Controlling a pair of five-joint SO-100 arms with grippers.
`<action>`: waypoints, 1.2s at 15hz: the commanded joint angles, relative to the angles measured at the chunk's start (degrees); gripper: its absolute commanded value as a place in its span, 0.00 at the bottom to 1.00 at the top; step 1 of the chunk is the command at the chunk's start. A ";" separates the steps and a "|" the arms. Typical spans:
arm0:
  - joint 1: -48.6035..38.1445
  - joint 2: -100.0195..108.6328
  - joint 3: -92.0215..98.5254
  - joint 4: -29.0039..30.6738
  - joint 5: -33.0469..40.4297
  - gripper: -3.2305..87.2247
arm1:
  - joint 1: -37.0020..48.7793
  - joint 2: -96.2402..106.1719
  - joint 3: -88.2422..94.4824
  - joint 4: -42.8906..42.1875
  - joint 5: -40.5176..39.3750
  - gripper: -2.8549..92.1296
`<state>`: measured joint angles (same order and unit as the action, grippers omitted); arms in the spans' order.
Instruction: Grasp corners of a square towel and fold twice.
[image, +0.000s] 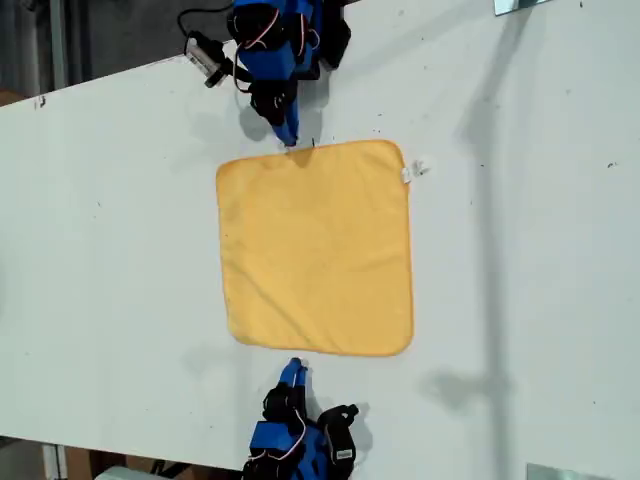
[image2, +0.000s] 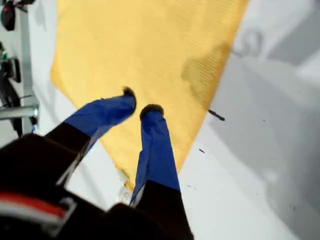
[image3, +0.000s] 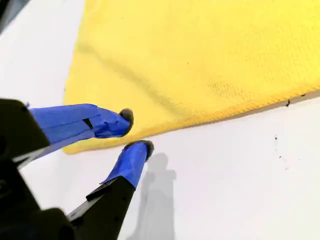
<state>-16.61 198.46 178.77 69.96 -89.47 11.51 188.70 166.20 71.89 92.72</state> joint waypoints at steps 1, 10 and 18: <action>1.41 0.35 0.35 -2.64 4.92 0.28 | 1.76 0.00 -5.89 -1.93 -17.75 0.53; 2.99 -71.98 -41.57 5.89 6.50 0.19 | 6.77 -29.62 -29.00 2.37 -43.15 0.27; -2.72 -89.74 -41.92 -12.66 17.58 0.24 | -13.01 -86.22 -60.21 14.85 -34.54 0.03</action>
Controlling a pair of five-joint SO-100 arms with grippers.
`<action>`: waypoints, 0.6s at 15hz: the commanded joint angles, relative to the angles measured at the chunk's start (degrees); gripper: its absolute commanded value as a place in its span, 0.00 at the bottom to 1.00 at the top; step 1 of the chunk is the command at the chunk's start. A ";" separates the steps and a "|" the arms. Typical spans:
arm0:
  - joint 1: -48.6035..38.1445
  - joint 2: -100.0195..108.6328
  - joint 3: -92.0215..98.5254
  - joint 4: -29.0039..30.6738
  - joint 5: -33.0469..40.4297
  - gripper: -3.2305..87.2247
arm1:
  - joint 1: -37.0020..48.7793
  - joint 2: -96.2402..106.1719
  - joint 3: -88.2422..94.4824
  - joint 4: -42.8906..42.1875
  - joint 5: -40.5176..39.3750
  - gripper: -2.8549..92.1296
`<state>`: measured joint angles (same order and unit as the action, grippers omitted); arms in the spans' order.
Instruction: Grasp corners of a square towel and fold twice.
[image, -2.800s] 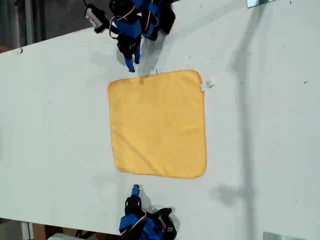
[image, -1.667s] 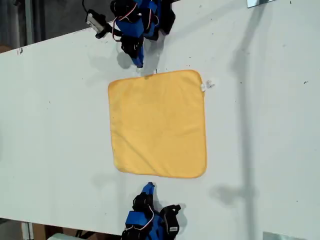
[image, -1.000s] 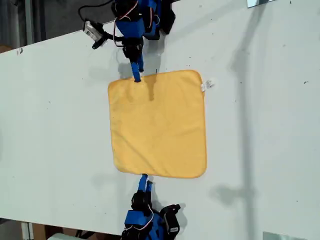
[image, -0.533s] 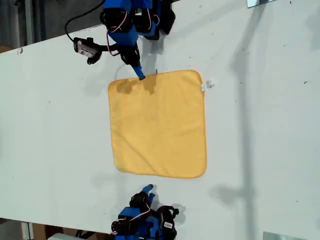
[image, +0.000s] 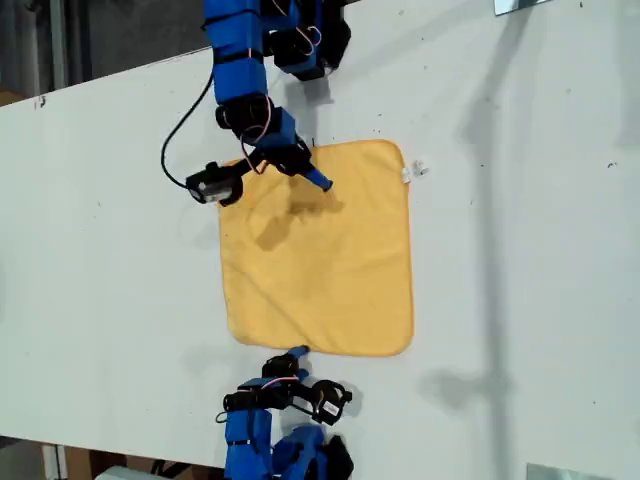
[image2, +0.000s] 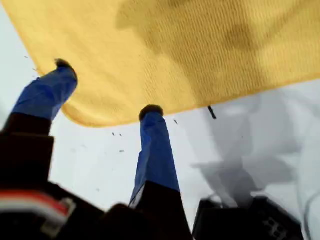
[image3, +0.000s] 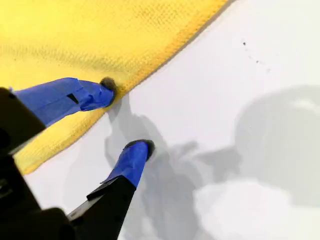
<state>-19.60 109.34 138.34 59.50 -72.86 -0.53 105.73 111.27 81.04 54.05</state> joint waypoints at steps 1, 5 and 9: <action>0.18 0.88 -0.26 -3.08 1.23 0.24 | -2.02 -3.43 -4.66 9.05 6.24 0.09; -0.18 6.15 4.13 -5.36 1.67 0.24 | -15.91 -2.99 -4.57 17.05 21.88 0.32; -0.35 5.71 4.04 -5.71 1.67 0.25 | -26.89 -18.11 -17.67 16.35 28.04 0.34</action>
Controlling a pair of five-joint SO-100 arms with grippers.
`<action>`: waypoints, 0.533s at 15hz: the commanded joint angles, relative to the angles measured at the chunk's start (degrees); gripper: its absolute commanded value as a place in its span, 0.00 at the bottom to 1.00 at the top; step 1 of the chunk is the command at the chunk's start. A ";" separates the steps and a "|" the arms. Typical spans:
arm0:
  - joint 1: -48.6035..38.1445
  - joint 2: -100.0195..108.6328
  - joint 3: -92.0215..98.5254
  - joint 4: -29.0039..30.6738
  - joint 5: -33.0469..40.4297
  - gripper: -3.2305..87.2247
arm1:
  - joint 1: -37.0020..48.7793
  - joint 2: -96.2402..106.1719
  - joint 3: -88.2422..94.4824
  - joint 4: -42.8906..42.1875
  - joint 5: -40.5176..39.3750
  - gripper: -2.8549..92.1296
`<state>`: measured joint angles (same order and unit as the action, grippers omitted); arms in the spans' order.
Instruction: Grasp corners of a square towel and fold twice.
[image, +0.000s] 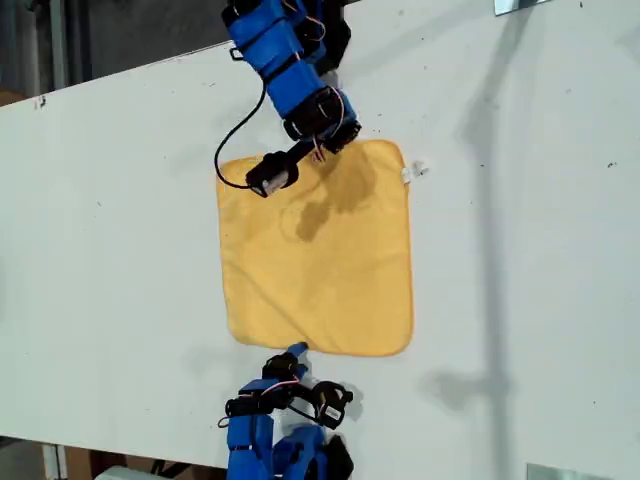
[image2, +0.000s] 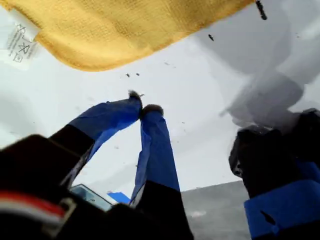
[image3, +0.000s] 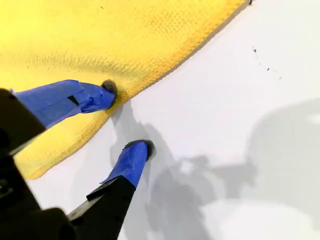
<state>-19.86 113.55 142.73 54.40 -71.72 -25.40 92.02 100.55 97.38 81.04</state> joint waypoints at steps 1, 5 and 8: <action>0.00 1.23 -0.53 -0.62 0.97 0.26 | -2.72 -10.63 -12.04 -0.09 -0.35 0.35; 0.44 1.14 -0.53 -0.53 0.79 0.26 | -1.41 -21.45 -21.09 -3.78 -4.48 0.38; 0.53 1.14 -0.53 -0.44 0.88 0.26 | -0.53 -21.80 -17.93 -6.42 -5.27 0.39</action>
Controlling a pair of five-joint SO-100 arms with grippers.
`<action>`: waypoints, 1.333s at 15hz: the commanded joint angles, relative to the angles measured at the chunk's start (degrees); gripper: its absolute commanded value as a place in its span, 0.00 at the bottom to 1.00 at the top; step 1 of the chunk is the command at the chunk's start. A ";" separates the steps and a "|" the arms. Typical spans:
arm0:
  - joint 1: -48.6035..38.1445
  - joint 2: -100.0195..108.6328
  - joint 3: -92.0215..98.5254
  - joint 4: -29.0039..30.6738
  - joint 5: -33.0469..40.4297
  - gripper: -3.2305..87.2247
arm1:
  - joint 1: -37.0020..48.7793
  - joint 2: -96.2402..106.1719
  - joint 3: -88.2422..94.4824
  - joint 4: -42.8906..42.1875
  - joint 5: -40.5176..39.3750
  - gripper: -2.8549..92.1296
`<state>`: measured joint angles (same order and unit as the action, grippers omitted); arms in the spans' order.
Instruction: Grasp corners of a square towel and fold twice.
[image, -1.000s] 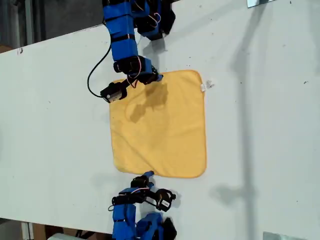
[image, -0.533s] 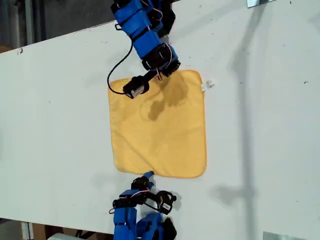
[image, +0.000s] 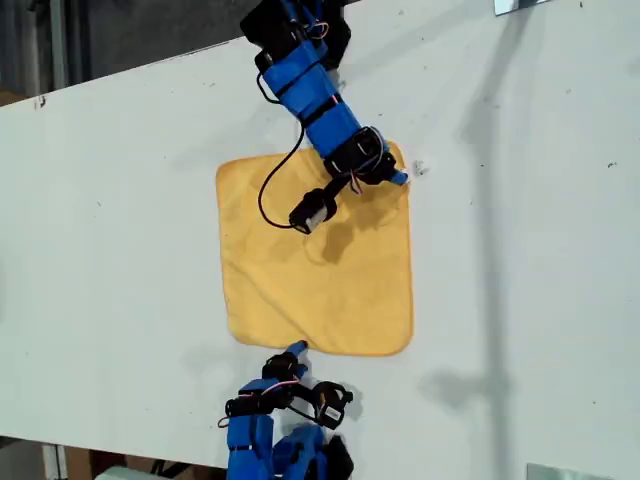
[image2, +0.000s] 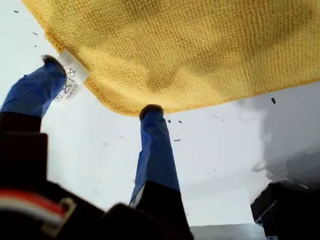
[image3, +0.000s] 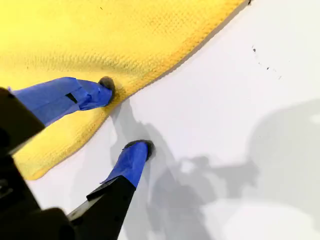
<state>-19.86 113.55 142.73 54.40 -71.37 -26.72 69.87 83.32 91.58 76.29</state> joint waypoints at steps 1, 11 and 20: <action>0.53 1.14 -0.53 -0.44 0.53 0.26 | 0.79 0.35 1.58 -2.64 -0.53 0.39; 0.88 1.14 -0.53 -0.53 0.79 0.26 | 0.62 -1.49 13.54 -14.94 1.05 0.03; 28.74 -27.95 -44.65 20.30 -15.64 0.30 | -1.14 -1.85 13.62 -15.64 1.93 0.03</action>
<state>5.01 89.03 106.44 71.89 -83.67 -26.98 68.55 95.71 76.29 77.70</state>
